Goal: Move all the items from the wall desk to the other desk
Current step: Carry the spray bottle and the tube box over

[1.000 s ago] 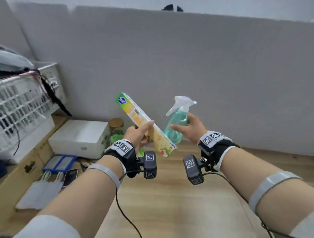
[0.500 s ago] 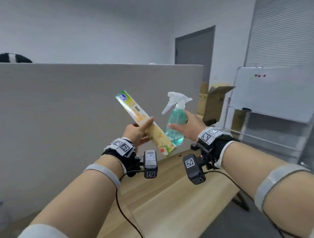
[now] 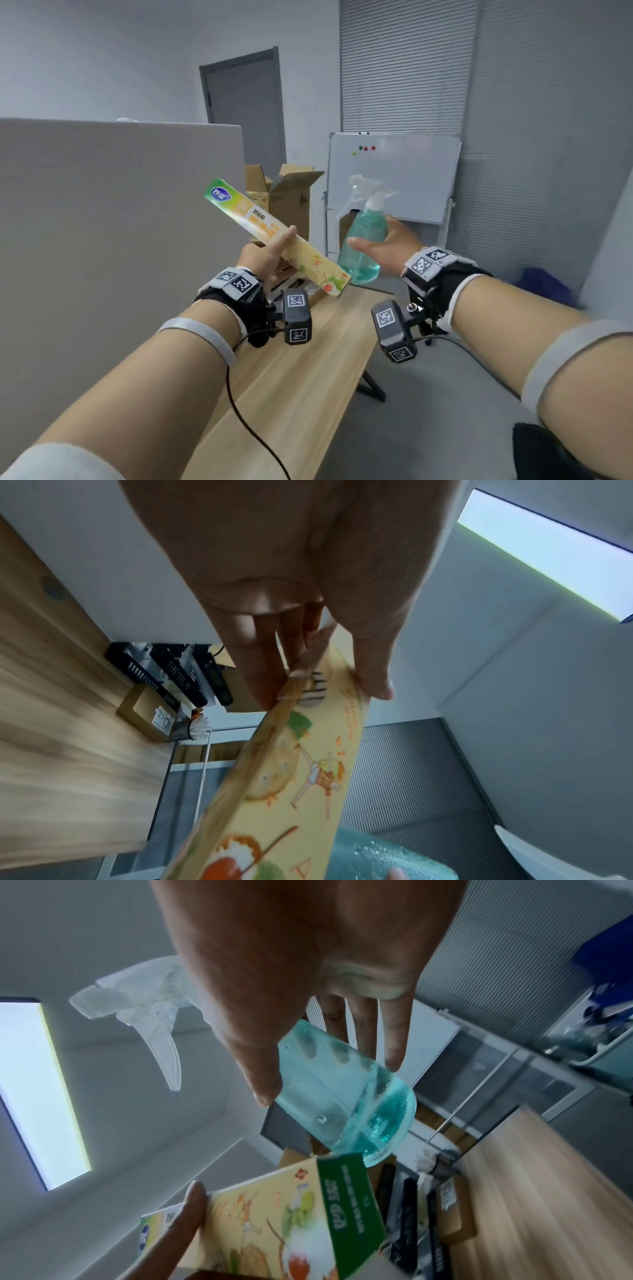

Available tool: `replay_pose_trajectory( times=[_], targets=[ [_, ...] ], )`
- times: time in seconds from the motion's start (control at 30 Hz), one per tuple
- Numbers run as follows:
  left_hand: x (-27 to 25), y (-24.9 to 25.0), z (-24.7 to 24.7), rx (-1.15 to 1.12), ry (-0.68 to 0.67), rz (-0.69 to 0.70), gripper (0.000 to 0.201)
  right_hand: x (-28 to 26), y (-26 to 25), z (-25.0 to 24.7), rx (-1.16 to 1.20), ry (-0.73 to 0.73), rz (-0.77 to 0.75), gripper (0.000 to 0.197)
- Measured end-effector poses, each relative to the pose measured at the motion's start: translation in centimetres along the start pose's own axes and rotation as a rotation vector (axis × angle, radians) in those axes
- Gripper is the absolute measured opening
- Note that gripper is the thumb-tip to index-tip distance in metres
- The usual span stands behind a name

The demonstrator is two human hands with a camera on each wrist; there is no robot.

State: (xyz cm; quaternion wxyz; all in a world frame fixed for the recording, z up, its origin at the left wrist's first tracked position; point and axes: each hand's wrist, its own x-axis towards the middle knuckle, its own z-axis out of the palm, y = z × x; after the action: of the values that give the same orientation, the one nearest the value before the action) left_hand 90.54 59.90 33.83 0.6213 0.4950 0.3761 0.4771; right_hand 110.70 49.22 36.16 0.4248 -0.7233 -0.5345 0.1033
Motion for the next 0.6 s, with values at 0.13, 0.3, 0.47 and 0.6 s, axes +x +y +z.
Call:
replay_pose_trajectory(
  times=[0.13, 0.3, 0.47, 0.6],
  targets=[
    [5.3, -2.0, 3.1, -0.048, -0.025, -0.067, 0.048, 4.1, 3.1, -1.1, -0.007, 0.011, 0.032, 0.026],
    [14.1, -4.6, 5.6, -0.084, -0.007, -0.085, 0.053, 11.5, 6.7, -0.2, -0.022, 0.02, 0.042, 0.034],
    [22.6, -7.8, 7.7, -0.103, -0.019, -0.123, 0.062, 19.2, 10.8, 1.4, -0.048, -0.005, 0.052, 0.034],
    [27.6, -11.3, 9.7, -0.094, -0.018, -0.191, 0.046, 24.3, 15.1, 3.0, -0.081, -0.044, 0.066, 0.041]
  ],
)
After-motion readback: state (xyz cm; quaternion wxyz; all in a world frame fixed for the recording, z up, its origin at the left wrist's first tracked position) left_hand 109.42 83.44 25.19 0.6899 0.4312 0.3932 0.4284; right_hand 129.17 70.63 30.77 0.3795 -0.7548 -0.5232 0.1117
